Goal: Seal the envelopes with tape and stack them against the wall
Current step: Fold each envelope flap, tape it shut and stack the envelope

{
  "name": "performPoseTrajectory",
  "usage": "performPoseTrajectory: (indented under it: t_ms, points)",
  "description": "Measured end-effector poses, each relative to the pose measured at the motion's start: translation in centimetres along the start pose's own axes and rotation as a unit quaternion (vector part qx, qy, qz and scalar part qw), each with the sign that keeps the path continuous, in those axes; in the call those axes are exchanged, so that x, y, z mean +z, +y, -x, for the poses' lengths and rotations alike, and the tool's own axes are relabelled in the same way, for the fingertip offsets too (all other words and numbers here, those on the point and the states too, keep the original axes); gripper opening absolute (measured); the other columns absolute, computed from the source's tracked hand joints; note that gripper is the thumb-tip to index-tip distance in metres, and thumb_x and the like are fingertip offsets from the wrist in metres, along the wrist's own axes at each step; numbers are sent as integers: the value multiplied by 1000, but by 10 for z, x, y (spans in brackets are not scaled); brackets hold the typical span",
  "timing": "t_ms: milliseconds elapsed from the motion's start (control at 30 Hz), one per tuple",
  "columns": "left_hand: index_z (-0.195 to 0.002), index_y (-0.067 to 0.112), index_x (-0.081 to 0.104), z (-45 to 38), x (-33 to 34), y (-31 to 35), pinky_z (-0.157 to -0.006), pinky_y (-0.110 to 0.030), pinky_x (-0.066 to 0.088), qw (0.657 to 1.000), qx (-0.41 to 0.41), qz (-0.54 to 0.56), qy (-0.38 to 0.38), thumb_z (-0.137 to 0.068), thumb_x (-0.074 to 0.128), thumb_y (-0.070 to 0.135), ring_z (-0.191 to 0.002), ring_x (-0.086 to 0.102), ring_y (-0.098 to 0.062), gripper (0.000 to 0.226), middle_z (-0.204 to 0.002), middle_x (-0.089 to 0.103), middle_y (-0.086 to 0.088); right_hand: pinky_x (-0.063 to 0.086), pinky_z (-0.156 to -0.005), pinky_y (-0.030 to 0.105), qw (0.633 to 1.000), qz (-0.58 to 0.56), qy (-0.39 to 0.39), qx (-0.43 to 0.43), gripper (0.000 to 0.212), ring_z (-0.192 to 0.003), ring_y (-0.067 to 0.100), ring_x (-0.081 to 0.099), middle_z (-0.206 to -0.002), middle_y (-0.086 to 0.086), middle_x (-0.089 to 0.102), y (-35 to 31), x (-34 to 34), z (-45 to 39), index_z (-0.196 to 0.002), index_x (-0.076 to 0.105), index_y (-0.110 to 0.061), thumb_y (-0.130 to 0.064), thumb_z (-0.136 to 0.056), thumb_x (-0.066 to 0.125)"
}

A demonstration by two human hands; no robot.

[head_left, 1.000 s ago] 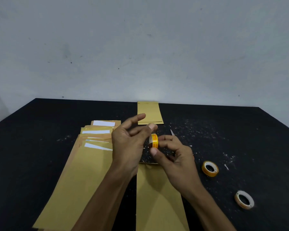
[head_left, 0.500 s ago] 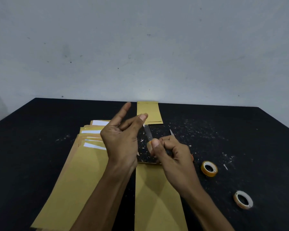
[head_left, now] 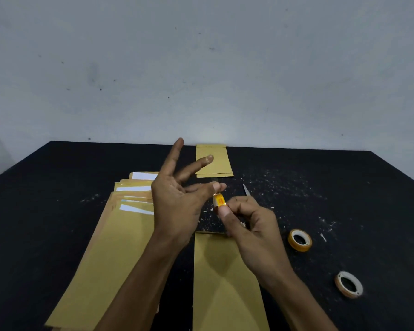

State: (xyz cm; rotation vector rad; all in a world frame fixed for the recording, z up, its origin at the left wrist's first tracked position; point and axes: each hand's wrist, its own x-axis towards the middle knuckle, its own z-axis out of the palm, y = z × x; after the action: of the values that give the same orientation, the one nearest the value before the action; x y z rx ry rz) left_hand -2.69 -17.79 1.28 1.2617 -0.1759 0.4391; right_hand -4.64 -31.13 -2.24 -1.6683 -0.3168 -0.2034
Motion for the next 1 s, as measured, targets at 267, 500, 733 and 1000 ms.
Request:
performPoseTrajectory:
  t_ms: [267, 500, 733, 1000]
  points:
    - [-156, 34, 16, -3, -2, 1, -78, -33, 60, 998, 3, -43, -50, -75, 71, -19, -96, 74, -25, 111, -136, 61, -2, 48, -71, 20, 999, 15, 26, 29, 35, -85, 5, 60, -94, 2, 65, 1, 0, 1, -84, 76, -16, -47, -86, 58]
    - [-157, 34, 10, 0, -8, -11, -78, -37, 61, 991, -12, -98, -90, -74, 70, -23, -100, 73, -20, 116, -143, 54, -2, 57, -66, 24, 993, -8, 6, 117, 25, -82, 10, 69, -89, -2, 75, -4, -20, 1, -90, 78, -21, -29, -99, 56]
    - [-157, 33, 10, 3, -12, -21, -75, -36, 62, 987, -60, -103, -110, -73, 69, -26, -96, 74, -21, 118, -144, 54, -3, 57, -78, 39, 887, 424, 91, 159, 7, -85, 19, 66, -93, -2, 69, 13, -57, -28, -96, 71, -20, -17, -91, 67]
    - [-157, 34, 9, 6, -12, -22, -75, -41, 62, 978, -103, -107, -143, -74, 68, -25, -96, 74, -22, 118, -147, 52, -3, 40, -77, 36, 789, 572, -20, 224, 46, -108, 31, 58, -101, 3, 42, 7, -51, -46, -109, 50, -16, -48, -86, 73]
